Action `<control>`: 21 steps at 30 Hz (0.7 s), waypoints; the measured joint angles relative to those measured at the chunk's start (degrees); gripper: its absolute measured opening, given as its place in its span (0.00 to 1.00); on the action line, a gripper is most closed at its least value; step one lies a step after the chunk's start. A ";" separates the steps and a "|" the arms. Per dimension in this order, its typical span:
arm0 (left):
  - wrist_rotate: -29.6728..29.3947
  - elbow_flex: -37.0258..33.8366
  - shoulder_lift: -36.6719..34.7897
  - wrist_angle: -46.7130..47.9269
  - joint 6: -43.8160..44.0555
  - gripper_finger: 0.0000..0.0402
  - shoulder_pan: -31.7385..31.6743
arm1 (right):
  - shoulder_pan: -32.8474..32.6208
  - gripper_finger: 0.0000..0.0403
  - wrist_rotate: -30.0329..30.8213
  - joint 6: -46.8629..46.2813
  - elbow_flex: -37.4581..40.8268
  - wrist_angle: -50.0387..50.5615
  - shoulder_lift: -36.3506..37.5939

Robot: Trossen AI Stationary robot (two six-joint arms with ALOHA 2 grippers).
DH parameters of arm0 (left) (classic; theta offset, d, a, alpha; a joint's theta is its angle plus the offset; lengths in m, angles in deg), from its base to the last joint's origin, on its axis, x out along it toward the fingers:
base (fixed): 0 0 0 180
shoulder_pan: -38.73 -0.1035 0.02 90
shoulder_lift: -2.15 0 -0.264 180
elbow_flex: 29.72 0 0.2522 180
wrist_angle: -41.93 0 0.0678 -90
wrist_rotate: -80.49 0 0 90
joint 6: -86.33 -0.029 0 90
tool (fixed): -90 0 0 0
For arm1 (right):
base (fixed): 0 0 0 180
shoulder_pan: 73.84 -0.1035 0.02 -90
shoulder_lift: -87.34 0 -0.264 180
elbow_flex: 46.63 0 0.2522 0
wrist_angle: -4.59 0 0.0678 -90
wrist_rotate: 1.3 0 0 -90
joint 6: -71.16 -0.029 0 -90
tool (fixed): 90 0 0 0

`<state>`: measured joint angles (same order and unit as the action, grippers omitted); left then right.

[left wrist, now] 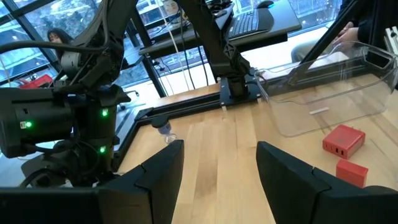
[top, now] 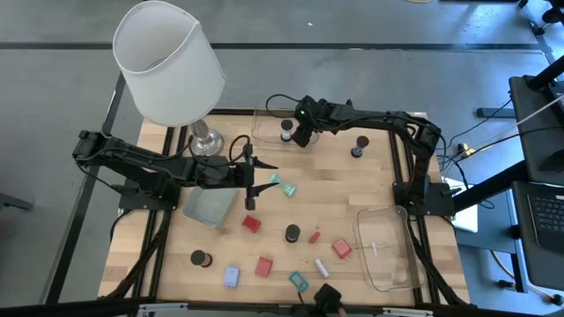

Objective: Pick & Place Office items
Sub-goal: Put the orange hourglass into the top transparent bin, then put the purple hourglass into the top transparent bin

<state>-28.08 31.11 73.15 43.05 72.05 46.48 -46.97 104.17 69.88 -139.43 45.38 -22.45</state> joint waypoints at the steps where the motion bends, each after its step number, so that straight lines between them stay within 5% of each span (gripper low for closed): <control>1: 0.00 0.00 0.00 0.02 0.00 0.49 0.01 | 0.00 0.63 0.00 0.31 0.00 0.00 -0.03; 10: 0.00 0.00 0.00 0.43 0.00 0.49 0.00 | -0.02 0.74 0.61 0.64 -0.43 0.17 1.67; 21: -0.61 0.00 0.02 0.85 0.00 0.49 0.02 | -1.90 0.75 4.37 0.26 -4.44 14.40 9.61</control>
<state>-28.69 31.11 73.17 43.90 72.05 46.50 -48.87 108.53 70.14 -143.87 59.78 -12.84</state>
